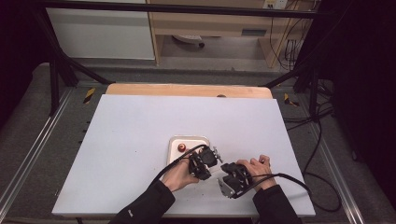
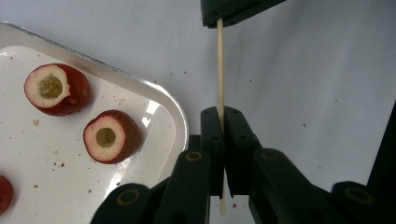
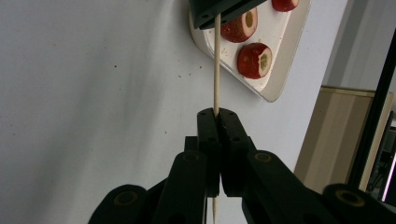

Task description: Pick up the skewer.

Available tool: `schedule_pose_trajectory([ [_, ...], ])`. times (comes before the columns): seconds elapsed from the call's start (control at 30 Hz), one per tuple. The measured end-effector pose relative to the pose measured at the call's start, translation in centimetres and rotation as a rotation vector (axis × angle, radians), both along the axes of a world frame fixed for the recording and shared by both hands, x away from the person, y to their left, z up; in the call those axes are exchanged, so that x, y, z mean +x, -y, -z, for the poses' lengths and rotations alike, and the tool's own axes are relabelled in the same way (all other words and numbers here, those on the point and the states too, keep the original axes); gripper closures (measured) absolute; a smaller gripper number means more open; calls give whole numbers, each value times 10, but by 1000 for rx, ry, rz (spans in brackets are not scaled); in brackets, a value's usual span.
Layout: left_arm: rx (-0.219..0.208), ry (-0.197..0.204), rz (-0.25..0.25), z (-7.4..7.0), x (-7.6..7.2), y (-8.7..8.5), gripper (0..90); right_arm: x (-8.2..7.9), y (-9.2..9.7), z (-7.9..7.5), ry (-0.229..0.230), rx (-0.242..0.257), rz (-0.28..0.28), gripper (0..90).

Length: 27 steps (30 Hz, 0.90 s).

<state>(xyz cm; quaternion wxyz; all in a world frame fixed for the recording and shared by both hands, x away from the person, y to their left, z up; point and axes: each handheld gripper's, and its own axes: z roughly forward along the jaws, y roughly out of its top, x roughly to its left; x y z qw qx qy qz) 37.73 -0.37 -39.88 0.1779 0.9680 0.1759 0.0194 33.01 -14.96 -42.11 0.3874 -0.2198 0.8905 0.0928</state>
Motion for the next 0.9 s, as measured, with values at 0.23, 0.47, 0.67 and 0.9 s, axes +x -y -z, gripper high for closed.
schedule_pose_trajectory([
  [0.23,11,4,-10,1,-1,1,885,-1,-1,1,-6,-1,13,888],
  [0.47,-40,35,-44,-2,-7,-8,886,5,3,-5,-97,151,123,649],
  [0.67,-87,70,-111,-1,-13,-25,885,14,19,-10,-220,408,333,358],
  [0.9,-163,102,-183,0,-22,-41,883,21,35,-14,-334,595,519,230],
])
